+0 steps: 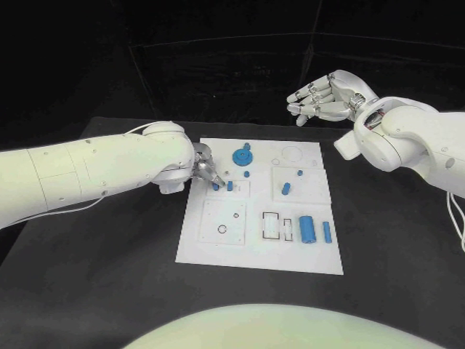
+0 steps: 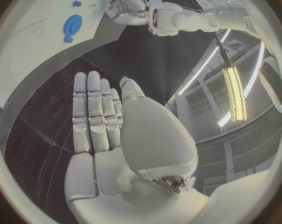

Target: Assemble the parts on the task board

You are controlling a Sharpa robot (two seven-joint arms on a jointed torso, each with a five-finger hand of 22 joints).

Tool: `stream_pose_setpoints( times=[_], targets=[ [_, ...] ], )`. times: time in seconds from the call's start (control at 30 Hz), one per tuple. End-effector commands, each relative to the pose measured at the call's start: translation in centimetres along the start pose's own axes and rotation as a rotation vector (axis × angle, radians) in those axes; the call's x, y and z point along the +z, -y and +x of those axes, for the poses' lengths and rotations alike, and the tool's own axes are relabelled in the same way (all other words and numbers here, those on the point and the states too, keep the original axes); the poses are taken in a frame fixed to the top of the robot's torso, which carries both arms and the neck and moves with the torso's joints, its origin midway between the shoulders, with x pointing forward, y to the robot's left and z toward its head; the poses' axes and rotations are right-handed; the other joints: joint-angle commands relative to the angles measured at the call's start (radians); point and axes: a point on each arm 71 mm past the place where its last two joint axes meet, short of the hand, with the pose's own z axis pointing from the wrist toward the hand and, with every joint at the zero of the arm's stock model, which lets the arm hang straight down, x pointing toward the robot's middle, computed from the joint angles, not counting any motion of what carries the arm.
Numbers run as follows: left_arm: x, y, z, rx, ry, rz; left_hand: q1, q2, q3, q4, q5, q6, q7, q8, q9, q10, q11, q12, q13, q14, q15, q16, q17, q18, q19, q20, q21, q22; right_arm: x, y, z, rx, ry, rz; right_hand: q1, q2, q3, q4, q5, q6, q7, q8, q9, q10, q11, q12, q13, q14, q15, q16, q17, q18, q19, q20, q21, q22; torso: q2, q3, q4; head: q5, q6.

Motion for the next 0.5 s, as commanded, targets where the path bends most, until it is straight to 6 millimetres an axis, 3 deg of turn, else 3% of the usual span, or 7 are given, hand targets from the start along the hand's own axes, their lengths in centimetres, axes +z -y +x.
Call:
stream_pose_setpoints(
  times=[0.03, 0.27, 0.5],
  targets=[
    [0.05, -0.26, -0.03, 0.003, 0.0, -0.011, -0.02, -0.003, -0.039, 0.018, -0.005, 0.008, 0.004, 0.004, -0.003, 0.004, 0.003, 0.005, 0.0, 0.106, -0.006, 0.003, 0.263, -0.001, 0.036, -0.009, 0.006, 0.092, 0.01, -0.2, -0.02, -0.003, -0.001, -0.01, -0.006, 0.003, -0.001, 0.004, 0.001, -0.004, 0.004, -0.005, 0.001, -0.005, 0.0, -0.003, -0.001, 0.006, 0.003, -0.004, -0.001, 0.003, 0.007, -0.003, -0.003, -0.001, 0.0, -0.0004, 0.001, 0.0, 0.001],
    [-0.06, -0.51, -0.16, -0.012, 0.017, 0.001, -0.068, -0.034, -0.168, 0.08, -0.005, 0.011, 0.005, 0.006, -0.007, 0.004, 0.004, 0.009, 0.001, 0.106, -0.006, 0.003, 0.263, -0.001, 0.037, -0.009, 0.005, 0.094, 0.0, -0.18, -0.05, -0.003, -0.001, -0.009, -0.007, 0.002, -0.001, 0.004, 0.001, -0.005, 0.005, -0.006, 0.001, -0.005, 0.0, -0.003, -0.002, 0.006, 0.003, -0.005, -0.001, 0.003, 0.007, -0.003, -0.003, -0.002, 0.0, -0.001, 0.0006, -0.002, 0.002],
    [-0.37, -1.02, -0.36, -0.039, 0.05, 0.015, -0.059, -0.021, -0.267, 0.13, -0.006, 0.011, 0.003, 0.008, -0.011, 0.004, 0.002, 0.011, 0.001, 0.106, -0.009, 0.003, 0.263, -0.001, 0.037, -0.011, 0.003, 0.094, -0.02, -0.15, -0.09, -0.004, 0.0, -0.008, -0.007, 0.001, -0.001, 0.005, 0.001, -0.005, 0.005, -0.006, 0.001, -0.006, 0.0, -0.003, -0.002, 0.006, 0.003, -0.005, -0.001, 0.003, 0.007, -0.002, -0.004, -0.002, -0.001, -0.0009, 0.0011, -0.005, 0.002]
  ],
)
